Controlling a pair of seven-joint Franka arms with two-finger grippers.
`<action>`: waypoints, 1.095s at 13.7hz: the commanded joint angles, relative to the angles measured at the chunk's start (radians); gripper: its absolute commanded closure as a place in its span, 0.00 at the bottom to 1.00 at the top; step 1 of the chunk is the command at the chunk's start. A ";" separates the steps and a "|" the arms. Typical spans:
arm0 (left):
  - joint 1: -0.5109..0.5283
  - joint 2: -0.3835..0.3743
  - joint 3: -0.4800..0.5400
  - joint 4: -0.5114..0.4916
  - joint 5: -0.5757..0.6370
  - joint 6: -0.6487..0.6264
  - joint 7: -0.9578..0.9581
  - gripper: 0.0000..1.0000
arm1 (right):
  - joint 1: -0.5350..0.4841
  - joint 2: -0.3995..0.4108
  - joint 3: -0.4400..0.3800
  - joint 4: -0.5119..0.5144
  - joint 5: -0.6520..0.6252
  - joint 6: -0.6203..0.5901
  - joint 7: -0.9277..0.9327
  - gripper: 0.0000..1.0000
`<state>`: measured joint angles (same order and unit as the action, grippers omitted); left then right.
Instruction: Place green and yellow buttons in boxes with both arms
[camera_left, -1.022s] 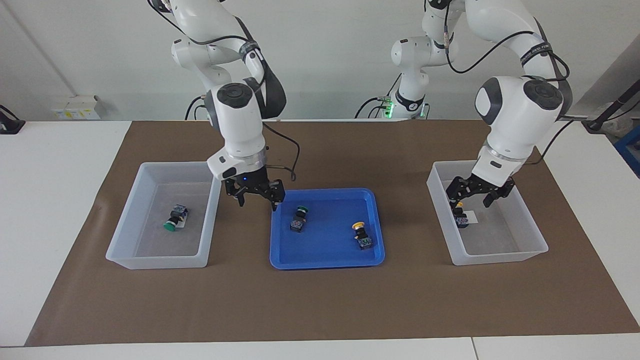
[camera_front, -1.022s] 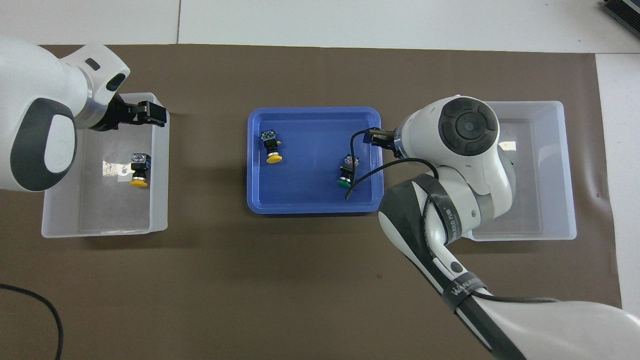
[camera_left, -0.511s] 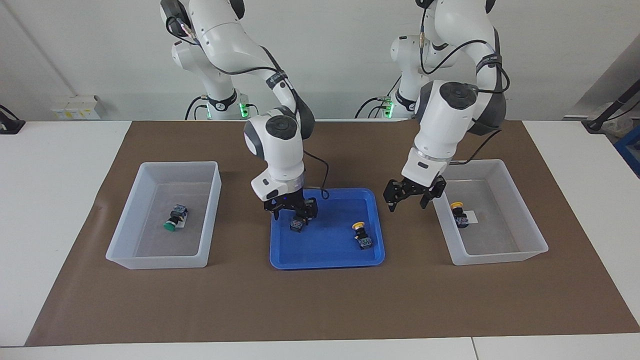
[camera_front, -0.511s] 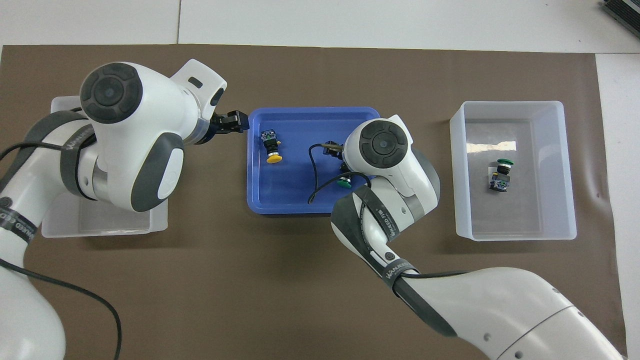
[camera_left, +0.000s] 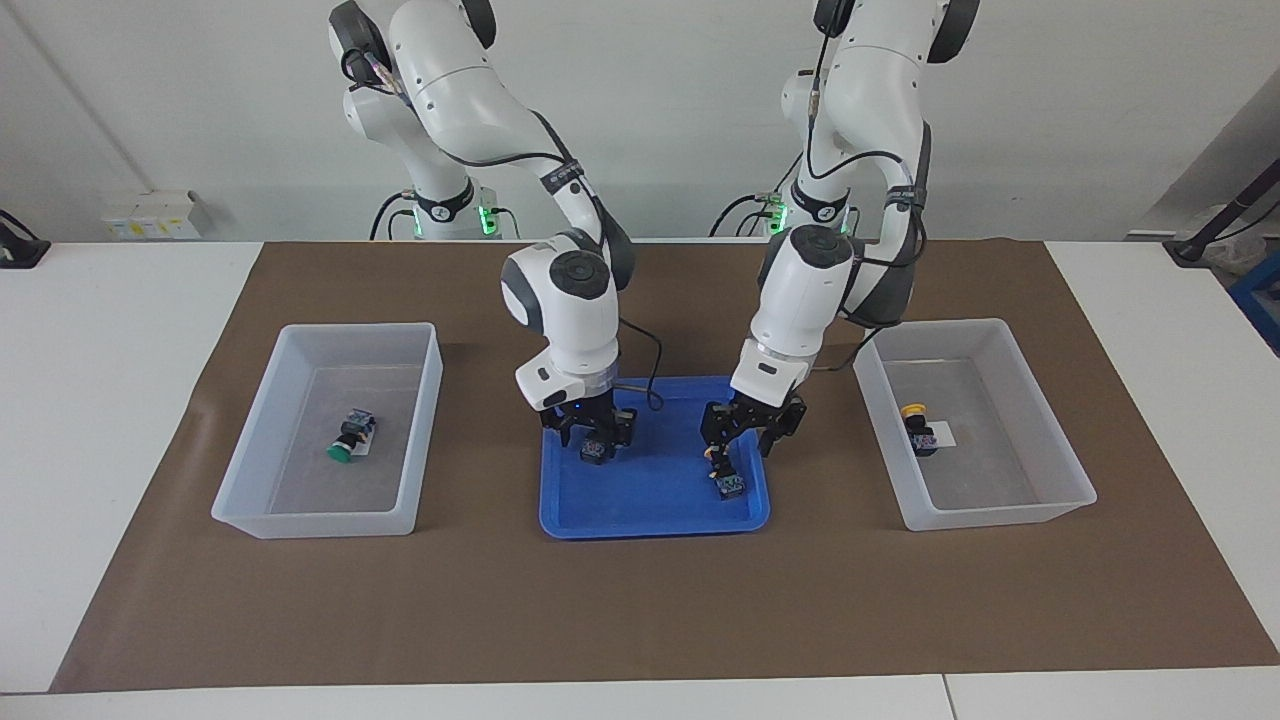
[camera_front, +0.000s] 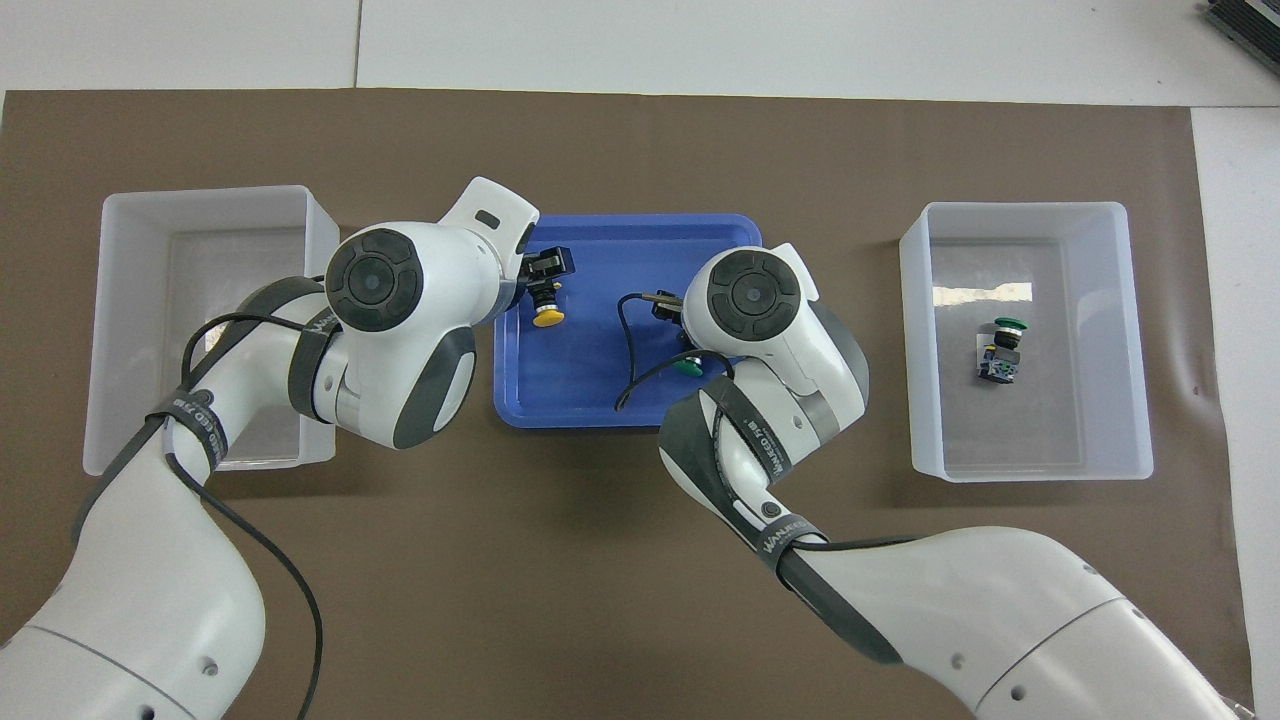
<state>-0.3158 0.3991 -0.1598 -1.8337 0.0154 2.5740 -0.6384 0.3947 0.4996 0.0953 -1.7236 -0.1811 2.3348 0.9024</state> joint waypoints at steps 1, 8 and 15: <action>-0.019 0.017 0.016 -0.007 0.005 0.046 -0.021 0.23 | -0.008 -0.006 0.006 -0.005 -0.006 0.012 0.039 1.00; -0.036 0.052 0.019 -0.072 0.005 0.184 -0.021 0.27 | -0.135 -0.206 0.007 -0.008 0.023 -0.125 -0.075 1.00; -0.028 0.063 0.019 -0.082 0.005 0.215 -0.018 0.35 | -0.341 -0.355 0.006 -0.065 0.064 -0.245 -0.405 1.00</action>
<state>-0.3358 0.4647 -0.1513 -1.8914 0.0154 2.7574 -0.6453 0.1107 0.1852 0.0912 -1.7363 -0.1595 2.0934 0.6100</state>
